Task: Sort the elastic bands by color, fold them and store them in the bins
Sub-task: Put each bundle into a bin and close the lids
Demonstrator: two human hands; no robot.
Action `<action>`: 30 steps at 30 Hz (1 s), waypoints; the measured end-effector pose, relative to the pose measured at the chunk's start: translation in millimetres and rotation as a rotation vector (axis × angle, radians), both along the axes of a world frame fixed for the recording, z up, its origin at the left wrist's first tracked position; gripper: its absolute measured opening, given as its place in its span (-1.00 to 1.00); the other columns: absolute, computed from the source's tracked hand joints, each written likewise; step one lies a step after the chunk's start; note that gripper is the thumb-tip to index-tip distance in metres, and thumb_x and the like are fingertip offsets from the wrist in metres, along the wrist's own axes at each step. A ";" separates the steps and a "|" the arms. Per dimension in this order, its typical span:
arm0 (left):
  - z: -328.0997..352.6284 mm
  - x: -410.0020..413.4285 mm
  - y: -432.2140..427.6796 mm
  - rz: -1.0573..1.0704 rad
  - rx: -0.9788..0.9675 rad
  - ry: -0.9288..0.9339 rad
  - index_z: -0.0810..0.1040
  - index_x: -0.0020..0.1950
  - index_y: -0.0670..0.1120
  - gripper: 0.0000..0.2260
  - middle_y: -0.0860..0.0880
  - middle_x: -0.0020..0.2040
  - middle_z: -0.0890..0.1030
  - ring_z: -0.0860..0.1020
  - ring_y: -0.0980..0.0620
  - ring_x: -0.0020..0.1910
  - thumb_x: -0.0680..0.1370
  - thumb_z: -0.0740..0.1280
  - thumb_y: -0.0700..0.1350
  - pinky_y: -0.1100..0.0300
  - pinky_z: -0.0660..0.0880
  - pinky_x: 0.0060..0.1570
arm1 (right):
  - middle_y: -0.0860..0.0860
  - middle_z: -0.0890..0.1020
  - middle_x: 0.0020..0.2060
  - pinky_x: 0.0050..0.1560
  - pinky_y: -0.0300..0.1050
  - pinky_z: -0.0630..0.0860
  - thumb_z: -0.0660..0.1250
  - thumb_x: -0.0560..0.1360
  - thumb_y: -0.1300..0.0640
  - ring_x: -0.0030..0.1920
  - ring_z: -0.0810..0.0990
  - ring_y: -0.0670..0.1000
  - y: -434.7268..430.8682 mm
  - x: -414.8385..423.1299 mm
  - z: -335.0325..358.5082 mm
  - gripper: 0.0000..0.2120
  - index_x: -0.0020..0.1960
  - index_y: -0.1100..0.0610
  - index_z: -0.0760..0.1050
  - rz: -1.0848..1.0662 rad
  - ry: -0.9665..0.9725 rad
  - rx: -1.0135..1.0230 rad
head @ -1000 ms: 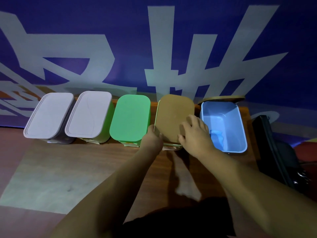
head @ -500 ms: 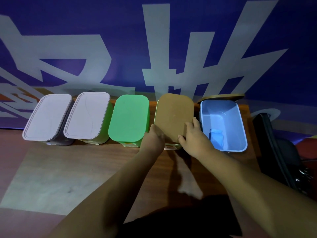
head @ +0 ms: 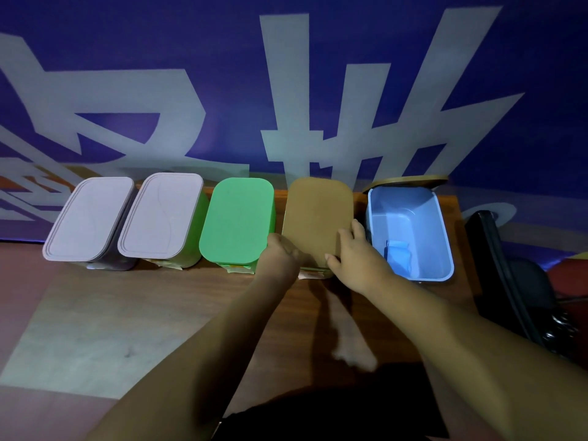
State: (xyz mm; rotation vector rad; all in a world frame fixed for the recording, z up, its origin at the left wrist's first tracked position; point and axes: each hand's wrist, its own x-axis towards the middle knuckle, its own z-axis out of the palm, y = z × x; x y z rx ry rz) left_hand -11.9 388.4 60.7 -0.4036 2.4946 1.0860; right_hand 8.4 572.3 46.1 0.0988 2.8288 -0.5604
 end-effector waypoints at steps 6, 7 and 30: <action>-3.6 -2.3 -3.2 -0.055 -0.056 0.014 0.35 0.43 -0.13 -0.63 -0.24 0.29 0.60 0.58 -0.30 0.23 0.64 0.27 -0.14 -0.11 0.52 0.22 | 0.12 0.21 0.57 0.34 0.10 0.53 0.23 0.68 -0.18 0.35 0.49 0.22 -5.7 -1.5 9.0 -0.52 0.49 0.04 0.35 0.110 0.022 0.121; -4.9 -2.8 -4.0 -0.074 -0.078 0.018 0.36 0.41 -0.13 -0.67 -0.24 0.27 0.60 0.58 -0.30 0.22 0.65 0.25 -0.15 -0.11 0.52 0.21 | 0.12 0.22 0.56 0.34 0.10 0.53 0.24 0.67 -0.18 0.35 0.48 0.22 -6.9 -1.7 10.0 -0.53 0.48 0.04 0.36 0.112 0.018 0.126; -4.8 -25.0 -4.8 -0.471 -0.458 -0.067 -0.14 0.74 -0.09 -0.28 -0.26 0.40 0.54 0.54 -0.24 0.36 0.70 0.24 -0.15 -0.09 0.51 0.30 | 0.07 0.37 0.41 0.21 0.08 0.58 0.33 0.61 -0.25 0.28 0.50 0.20 -9.3 -8.9 18.7 -0.50 0.44 -0.02 0.41 0.162 -0.063 0.157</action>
